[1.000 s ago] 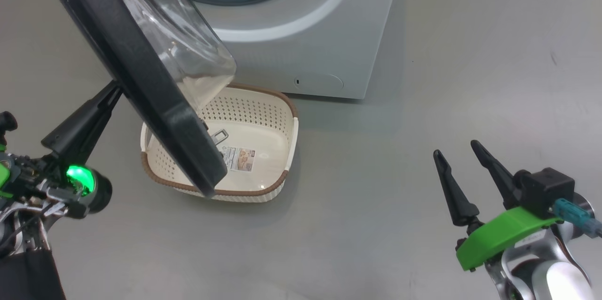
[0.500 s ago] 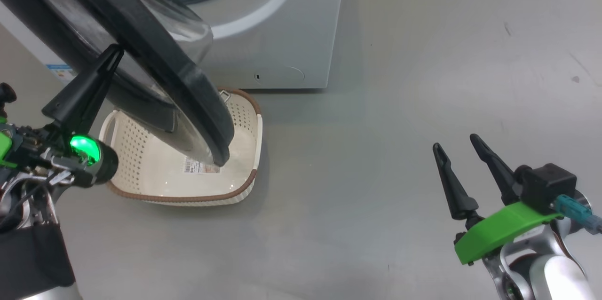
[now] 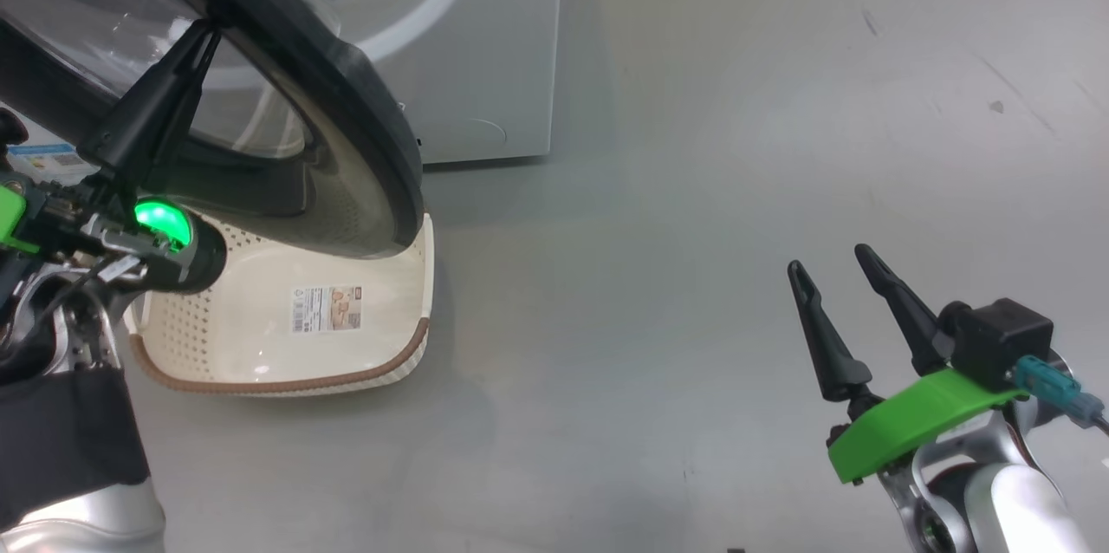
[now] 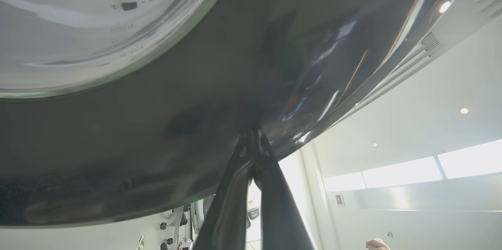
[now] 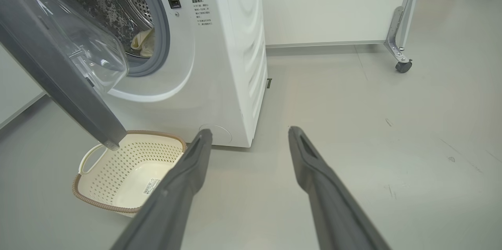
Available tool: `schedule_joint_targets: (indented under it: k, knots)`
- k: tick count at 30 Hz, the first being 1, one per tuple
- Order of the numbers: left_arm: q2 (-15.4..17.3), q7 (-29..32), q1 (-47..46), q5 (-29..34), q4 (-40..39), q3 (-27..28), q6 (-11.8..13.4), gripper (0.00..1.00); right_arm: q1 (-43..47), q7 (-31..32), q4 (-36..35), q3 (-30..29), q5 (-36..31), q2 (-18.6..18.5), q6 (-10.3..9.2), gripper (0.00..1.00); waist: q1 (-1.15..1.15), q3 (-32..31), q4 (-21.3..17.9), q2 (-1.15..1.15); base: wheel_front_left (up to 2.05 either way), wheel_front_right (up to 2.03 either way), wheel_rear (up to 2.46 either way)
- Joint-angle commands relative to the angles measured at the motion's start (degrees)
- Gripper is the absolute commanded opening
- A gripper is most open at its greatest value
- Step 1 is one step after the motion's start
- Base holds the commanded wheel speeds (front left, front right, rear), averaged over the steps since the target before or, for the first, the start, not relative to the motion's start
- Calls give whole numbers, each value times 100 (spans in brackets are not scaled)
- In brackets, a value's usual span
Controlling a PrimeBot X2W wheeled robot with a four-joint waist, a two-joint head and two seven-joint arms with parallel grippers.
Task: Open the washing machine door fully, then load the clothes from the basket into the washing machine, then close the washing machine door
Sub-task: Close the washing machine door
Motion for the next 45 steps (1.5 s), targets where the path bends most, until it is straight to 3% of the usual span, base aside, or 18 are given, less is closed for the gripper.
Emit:
schedule_joint_targets:
  k: [1, 16, 31, 39, 45]
  knots:
    - [144, -36, -255, 38, -160, 84, -23, 0, -206, -81, -166, 138, 40, -12, -16, 100, 0, -4, -77, 0, 0, 0, 0]
    - [144, -568, -683, 290, 77, 208, -23, 0, -277, -203, -13, 267, 165, -12, -16, 100, 0, 50, -702, 0, 0, 0, 0]
    - [144, -779, -1005, 378, 235, 389, -23, 0, -365, -309, 90, 310, 229, -12, -16, 100, 0, 139, -999, 0, 0, 0, 0]
    - [144, -942, -901, 277, 189, 374, -23, 0, -392, -404, 136, 146, 265, -12, -16, 100, 0, 144, -837, 0, 0, 0, 0]
    - [144, -1534, -573, 133, -132, 179, -23, 0, -470, -509, 225, -25, 267, -12, -16, 100, 0, 82, -428, 0, 0, 0, 0]
